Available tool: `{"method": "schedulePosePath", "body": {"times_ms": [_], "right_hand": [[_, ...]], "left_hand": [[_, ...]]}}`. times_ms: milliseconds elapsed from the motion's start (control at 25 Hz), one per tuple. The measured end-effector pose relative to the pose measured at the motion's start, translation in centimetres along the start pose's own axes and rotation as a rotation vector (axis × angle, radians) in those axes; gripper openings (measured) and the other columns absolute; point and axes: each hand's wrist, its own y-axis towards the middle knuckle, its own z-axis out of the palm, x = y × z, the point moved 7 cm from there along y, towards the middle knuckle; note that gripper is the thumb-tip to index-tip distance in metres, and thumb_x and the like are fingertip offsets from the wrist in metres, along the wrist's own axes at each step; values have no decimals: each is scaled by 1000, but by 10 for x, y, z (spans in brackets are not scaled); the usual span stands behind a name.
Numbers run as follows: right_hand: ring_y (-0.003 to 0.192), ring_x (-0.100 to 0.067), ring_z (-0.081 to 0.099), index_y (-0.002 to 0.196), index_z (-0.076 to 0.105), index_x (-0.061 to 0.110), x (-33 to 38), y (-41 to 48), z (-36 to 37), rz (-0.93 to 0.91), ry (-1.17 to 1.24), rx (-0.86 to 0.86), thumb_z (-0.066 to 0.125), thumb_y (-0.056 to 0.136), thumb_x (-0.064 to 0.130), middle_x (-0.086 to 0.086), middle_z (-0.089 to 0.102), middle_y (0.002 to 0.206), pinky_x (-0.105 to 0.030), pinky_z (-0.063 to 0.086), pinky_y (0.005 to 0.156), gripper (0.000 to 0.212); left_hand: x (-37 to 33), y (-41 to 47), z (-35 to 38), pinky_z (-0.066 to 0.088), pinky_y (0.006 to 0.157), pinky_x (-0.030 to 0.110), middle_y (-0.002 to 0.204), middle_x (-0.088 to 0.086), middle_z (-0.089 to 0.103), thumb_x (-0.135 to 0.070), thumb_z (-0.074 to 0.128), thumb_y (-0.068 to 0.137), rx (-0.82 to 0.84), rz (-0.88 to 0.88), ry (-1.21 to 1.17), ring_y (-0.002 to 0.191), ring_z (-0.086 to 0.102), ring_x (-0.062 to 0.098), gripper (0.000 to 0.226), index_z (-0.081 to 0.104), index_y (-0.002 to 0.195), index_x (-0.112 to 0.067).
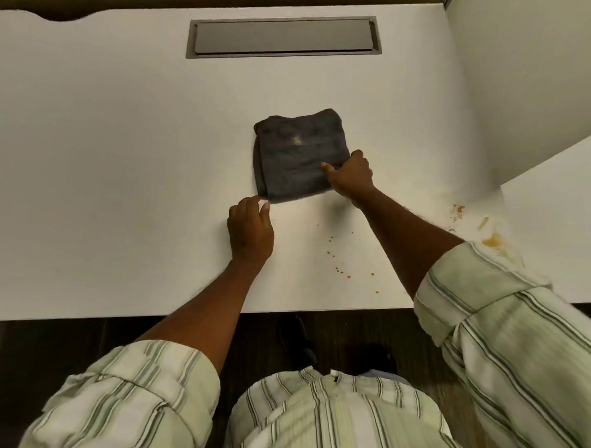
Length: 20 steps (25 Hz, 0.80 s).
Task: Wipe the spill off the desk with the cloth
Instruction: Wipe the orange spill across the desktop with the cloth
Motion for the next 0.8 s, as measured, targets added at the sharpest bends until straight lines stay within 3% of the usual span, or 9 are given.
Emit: {"method": "schedulePosePath", "body": {"times_ms": [80, 160, 240, 320, 400, 480, 600, 720, 800], "right_hand": [[122, -32, 50, 135, 32, 7, 2, 3, 6, 34, 26, -20, 75, 81, 32, -13, 47, 136, -47, 44, 105, 74], [110, -28, 55, 131, 34, 6, -4, 0, 14, 160, 319, 28, 74, 79, 13, -14, 50, 128, -40, 50, 97, 66], [91, -23, 57, 111, 51, 3, -6, -11, 16, 270, 730, 126, 66, 78, 1, -15, 57, 111, -30, 52, 77, 36], [83, -23, 56, 92, 60, 4, -4, -20, -2, 246, 1015, 126, 58, 78, -3, -12, 61, 95, -31, 47, 70, 16], [78, -24, 56, 83, 62, 6, -1, -26, -39, 136, 1108, 26, 51, 79, -5, -10, 61, 80, -33, 48, 69, 15], [71, -21, 56, 79, 62, 9, 2, -32, -85, 5, 1012, -100, 48, 80, -5, -7, 58, 72, -29, 48, 63, 19], [68, -17, 59, 80, 62, 13, 3, -45, -158, -200, 665, -350, 47, 78, -6, -2, 59, 71, -30, 52, 62, 24], [93, -26, 63, 95, 63, 1, 7, -69, -207, -528, 314, -654, 47, 75, -4, -8, 66, 97, -31, 55, 84, 26], [99, -25, 60, 90, 63, -5, 11, -80, -199, -765, 70, -695, 45, 73, -3, -12, 65, 104, -22, 48, 86, 24]], "left_hand": [[3, 1, -1, 45, 72, 38, 105, 14, 70, -22, 47, 99, -37, 6, 42, 92, 56, 32, 25, 63, 110, -6], [3, -6, -1, 41, 66, 33, 94, 14, 72, -24, 47, 99, -97, 5, 66, 85, 56, 31, 26, 66, 103, -7], [11, -7, -7, 41, 63, 34, 82, 18, 70, -23, 47, 99, -195, -91, 2, 78, 56, 32, 28, 67, 93, -5], [27, -8, -16, 41, 64, 39, 78, 22, 68, -24, 46, 99, -309, -275, -68, 75, 56, 38, 34, 65, 84, 0], [35, -7, -17, 39, 68, 42, 83, 26, 66, -26, 44, 99, -327, -374, -83, 78, 56, 40, 39, 62, 82, 4], [30, -3, -13, 38, 68, 42, 85, 26, 66, -28, 45, 99, -293, -368, -80, 81, 56, 40, 40, 61, 83, 4], [8, 5, -3, 39, 68, 44, 84, 26, 65, -26, 45, 99, -259, -301, -151, 80, 56, 40, 39, 61, 82, 5], [-15, 10, 9, 40, 70, 45, 81, 26, 64, -22, 47, 99, -226, -202, -196, 78, 55, 39, 35, 60, 80, 5], [-26, 12, 18, 41, 71, 45, 80, 26, 64, -19, 46, 99, -185, -134, -196, 78, 55, 40, 34, 59, 79, 5]]}}
